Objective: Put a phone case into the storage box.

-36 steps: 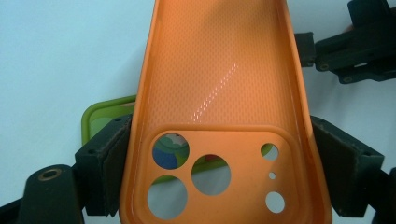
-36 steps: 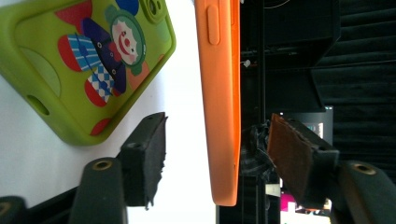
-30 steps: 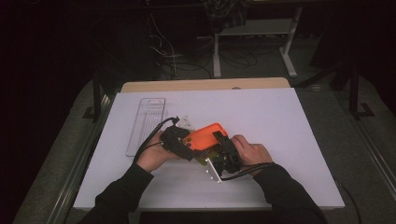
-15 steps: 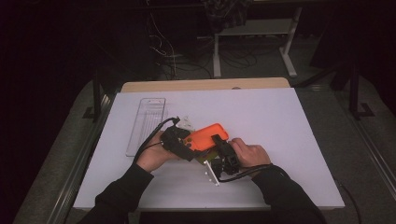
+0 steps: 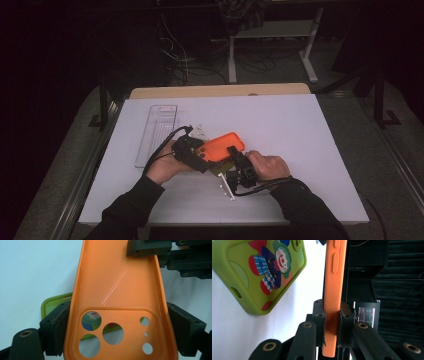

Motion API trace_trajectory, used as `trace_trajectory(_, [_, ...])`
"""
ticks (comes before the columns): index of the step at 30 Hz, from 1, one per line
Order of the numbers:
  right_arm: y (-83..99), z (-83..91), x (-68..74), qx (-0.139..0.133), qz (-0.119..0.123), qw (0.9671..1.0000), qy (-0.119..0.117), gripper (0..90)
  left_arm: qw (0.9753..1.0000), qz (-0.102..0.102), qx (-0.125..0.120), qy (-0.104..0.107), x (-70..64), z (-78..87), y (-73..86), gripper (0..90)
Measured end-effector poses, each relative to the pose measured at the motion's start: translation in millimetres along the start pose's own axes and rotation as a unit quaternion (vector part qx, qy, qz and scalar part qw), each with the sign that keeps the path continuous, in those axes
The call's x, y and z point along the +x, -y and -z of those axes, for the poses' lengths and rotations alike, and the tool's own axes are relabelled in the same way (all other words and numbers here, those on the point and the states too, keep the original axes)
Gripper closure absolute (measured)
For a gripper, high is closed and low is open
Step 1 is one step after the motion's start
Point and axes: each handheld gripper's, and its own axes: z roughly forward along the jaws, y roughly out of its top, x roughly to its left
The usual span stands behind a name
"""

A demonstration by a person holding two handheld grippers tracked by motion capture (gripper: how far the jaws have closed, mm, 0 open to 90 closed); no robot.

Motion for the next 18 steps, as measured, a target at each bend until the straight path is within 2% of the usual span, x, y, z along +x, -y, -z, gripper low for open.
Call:
trace_trajectory(3, [0.5, 1.3, 0.0, 0.000, 0.004, 1.0000, 0.002, 78.4, 1.0000, 0.001, -0.009, -0.002, -1.9, -0.7, 1.2, 14.4])
trace_trajectory(5, [1.1, 2.1, -0.7, -0.002, 0.012, 0.9999, 0.003, 78.3, 0.9998, -0.008, -0.017, -0.006, -2.7, -0.5, 1.7, 12.1])
trace_trajectory(9, [3.1, 3.1, -1.1, -0.003, 0.012, 0.9999, 0.002, 78.3, 0.9997, -0.006, -0.022, 0.006, -2.0, 0.6, 1.6, 4.4])
trace_trajectory(12, [6.1, 3.2, -1.7, 0.001, 0.008, 1.0000, -0.003, 78.3, 0.9996, -0.006, -0.028, 0.005, -1.5, 2.1, 1.8, 0.0])
trace_trajectory(15, [10.0, 2.7, -2.0, 0.005, -0.002, 1.0000, -0.002, 78.3, 0.9994, -0.008, -0.035, 0.004, -0.3, 4.3, 2.9, 0.0])
trace_trajectory(18, [14.7, 3.3, -4.2, 0.013, -0.016, 0.9997, -0.013, 78.3, 0.9992, -0.004, -0.039, 0.002, 2.2, 7.2, 4.3, 0.0])
